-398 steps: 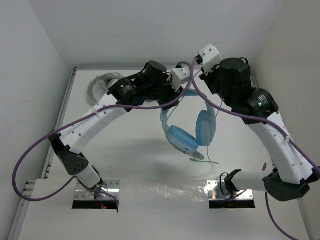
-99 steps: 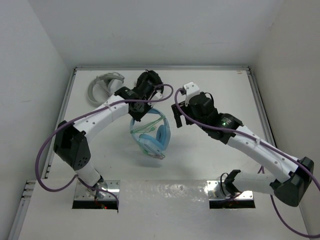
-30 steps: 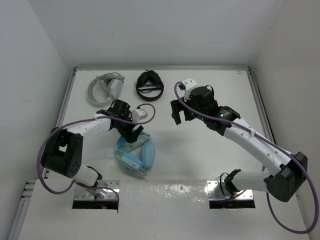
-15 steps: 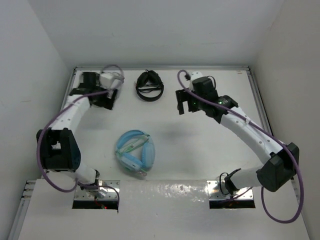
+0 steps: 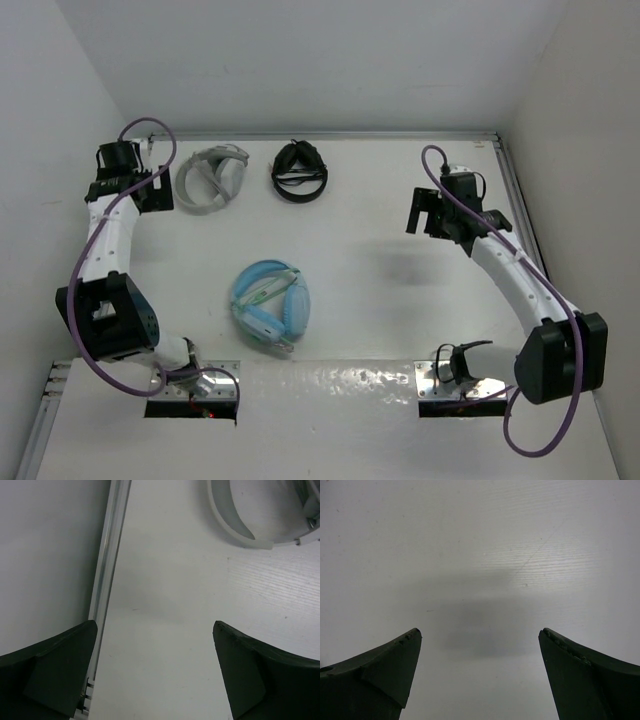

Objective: Wrap the headphones

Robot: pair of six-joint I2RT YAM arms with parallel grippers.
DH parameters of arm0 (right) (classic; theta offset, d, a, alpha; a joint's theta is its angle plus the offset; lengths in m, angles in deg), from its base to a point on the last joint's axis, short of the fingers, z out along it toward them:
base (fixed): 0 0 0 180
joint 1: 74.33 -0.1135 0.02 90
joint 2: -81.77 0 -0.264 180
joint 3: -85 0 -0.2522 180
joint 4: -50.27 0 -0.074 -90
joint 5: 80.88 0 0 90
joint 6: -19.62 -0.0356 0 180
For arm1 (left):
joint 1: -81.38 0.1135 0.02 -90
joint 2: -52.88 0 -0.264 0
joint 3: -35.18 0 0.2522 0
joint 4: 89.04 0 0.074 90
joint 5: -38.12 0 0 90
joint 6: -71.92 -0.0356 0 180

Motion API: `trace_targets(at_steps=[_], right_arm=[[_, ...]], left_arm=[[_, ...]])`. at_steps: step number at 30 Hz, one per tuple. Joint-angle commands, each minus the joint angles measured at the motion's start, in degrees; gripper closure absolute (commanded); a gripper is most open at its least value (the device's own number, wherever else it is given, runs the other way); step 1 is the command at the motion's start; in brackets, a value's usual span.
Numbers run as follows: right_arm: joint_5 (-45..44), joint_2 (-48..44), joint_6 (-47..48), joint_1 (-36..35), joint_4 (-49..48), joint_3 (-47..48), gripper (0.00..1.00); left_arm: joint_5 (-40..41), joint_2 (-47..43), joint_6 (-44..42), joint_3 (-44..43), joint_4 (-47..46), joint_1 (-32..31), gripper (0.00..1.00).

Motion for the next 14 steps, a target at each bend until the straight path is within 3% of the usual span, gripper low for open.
trace_targets(at_steps=[1, 14], right_arm=[[-0.58, -2.94, -0.83, -0.24, -2.54, -1.52, 0.01], [-0.41, -7.25, 2.16, -0.24, -1.13, -3.01, 0.01]], left_arm=[[3.64, -1.84, 5.34, 0.52, 0.12, 0.19, 0.02], [1.36, -2.80, 9.30, 1.24, -0.58, 0.19, 0.03]])
